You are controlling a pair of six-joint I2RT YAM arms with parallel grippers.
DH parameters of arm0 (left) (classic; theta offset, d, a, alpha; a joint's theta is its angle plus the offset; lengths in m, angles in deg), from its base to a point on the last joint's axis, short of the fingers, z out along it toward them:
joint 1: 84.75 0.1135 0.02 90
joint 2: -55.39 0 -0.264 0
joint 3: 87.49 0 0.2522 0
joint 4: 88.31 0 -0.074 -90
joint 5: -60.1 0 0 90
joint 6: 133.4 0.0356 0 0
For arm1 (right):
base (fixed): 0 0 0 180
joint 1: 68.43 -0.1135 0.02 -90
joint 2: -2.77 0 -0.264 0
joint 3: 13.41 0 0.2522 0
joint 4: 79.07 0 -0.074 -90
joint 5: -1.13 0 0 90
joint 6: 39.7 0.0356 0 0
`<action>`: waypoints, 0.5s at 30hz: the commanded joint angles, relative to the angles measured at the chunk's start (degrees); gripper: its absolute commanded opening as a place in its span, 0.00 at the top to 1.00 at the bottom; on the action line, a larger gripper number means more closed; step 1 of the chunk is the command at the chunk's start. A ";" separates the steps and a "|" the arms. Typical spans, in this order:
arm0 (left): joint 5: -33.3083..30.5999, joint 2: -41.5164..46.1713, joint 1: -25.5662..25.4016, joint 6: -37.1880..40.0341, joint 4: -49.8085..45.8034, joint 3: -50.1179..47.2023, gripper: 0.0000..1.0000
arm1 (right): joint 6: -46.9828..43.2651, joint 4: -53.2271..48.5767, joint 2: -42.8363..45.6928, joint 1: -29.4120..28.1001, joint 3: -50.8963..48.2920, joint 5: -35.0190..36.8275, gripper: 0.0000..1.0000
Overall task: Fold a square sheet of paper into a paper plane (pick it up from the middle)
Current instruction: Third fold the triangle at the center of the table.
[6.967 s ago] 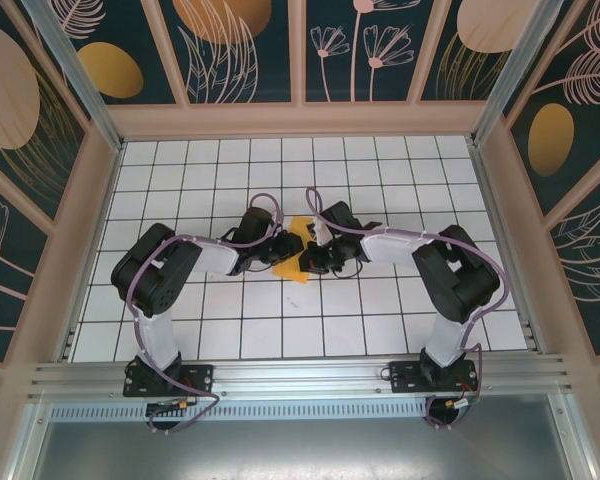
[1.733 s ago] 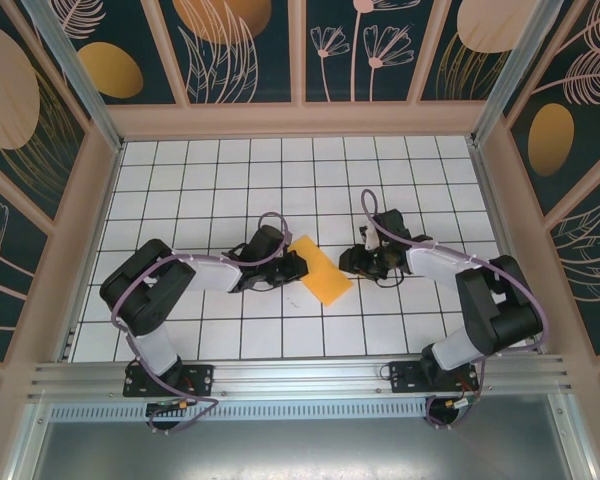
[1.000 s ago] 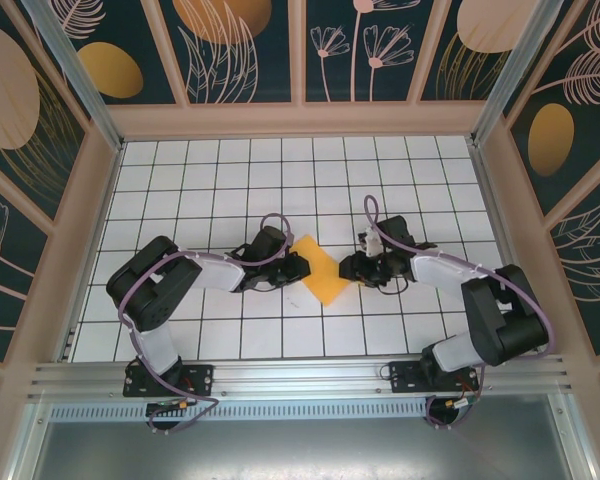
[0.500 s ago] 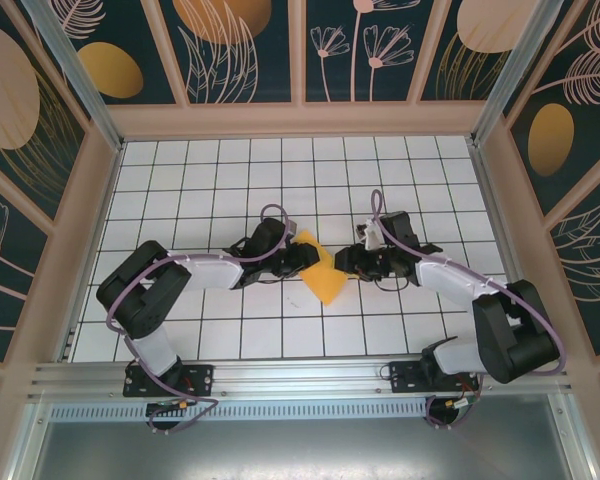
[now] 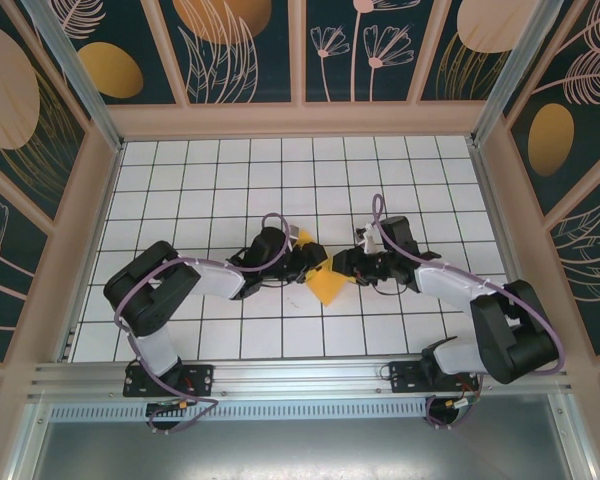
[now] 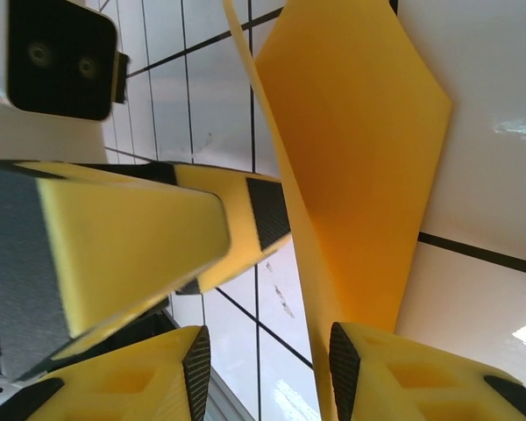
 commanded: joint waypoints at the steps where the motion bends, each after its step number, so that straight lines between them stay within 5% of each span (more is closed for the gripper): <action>1: 0.50 -1.32 -0.91 -3.43 5.23 -0.28 0.46 | 1.47 2.36 2.93 -0.31 -1.31 -1.31 0.55; 15: 0.63 -2.24 -2.07 -4.32 4.74 -0.02 0.50 | 4.93 7.94 4.01 -0.14 -4.66 -4.54 0.56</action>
